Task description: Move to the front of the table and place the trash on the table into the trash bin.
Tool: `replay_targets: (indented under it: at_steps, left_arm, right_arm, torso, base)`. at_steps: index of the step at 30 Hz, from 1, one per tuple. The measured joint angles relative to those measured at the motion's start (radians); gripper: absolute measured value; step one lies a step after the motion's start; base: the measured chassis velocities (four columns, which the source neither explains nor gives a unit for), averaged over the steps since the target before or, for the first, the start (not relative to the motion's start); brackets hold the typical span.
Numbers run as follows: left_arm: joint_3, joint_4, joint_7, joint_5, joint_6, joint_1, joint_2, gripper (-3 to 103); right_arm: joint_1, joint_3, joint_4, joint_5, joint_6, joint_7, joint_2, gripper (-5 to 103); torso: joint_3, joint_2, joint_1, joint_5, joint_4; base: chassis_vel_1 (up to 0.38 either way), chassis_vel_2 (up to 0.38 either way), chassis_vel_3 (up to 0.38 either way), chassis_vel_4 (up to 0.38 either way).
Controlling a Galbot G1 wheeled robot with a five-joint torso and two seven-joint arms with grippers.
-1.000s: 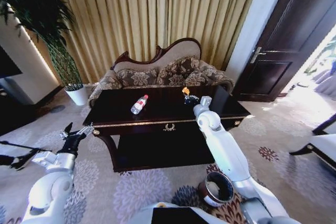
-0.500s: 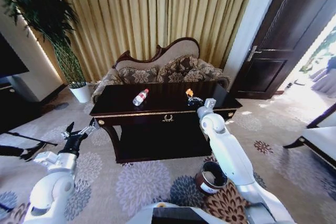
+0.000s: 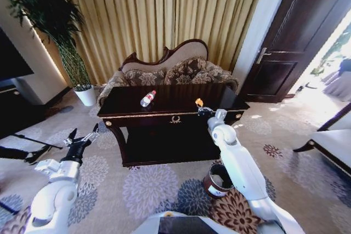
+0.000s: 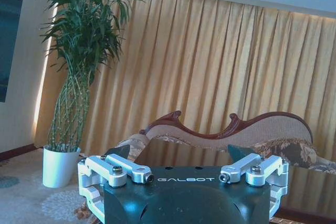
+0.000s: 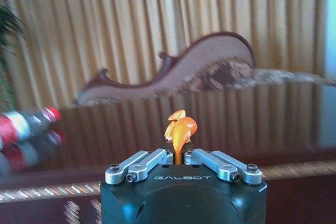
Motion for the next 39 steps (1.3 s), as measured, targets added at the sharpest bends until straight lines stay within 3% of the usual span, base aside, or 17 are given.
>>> replay_targets:
  at_steps: [11,16,22,27,34,39]
  left_arm:
    - [0.001,0.009,0.009,0.0,-0.006,0.0,-0.003,100]
    - [0.005,0.01,0.011,0.0,-0.009,-0.002,-0.008,100]
    - [-0.008,0.018,0.019,-0.004,-0.02,0.009,-0.009,100]
    - [-0.02,0.026,0.024,-0.012,-0.024,0.011,-0.003,100]
    - [-0.022,0.035,0.028,-0.019,-0.026,0.007,0.0,100]
    - [-0.023,0.041,0.032,-0.02,-0.031,0.009,-0.001,100]
  right_arm:
    - [-0.054,0.059,-0.232,-0.143,0.074,-0.088,-0.008,5]
    - [-0.05,0.056,-0.362,-0.214,0.102,-0.099,0.018,5]
    - [0.014,0.045,-0.635,-0.331,0.159,-0.103,0.062,5]
    - [0.049,0.045,-0.738,-0.355,0.164,-0.099,0.064,5]
    - [0.086,0.048,-0.878,-0.394,0.186,-0.083,0.03,5]
    - [0.083,0.055,-0.96,-0.485,0.205,-0.078,-0.01,5]
  torso:
    - [0.0,0.0,-0.001,-0.0001,0.0001]
    - [0.0,0.0,-0.001,0.0,0.0]
    - [0.0,0.0,-0.001,0.0003,0.0002]
    - [0.0,0.0,-0.001,0.0,0.0001]
    - [0.0,0.0,-0.001,-0.0001,0.0001]
    - [0.0,0.0,-0.001,-0.0001,0.0002]
  base:
    - [0.0,0.0,0.0,0.0]
    - [0.0,0.0,0.0,0.0]
    - [0.0,0.0,0.0,0.0]
    - [0.0,0.0,0.0,0.0]
    - [0.0,0.0,0.0,0.0]
    - [0.0,0.0,0.0,0.0]
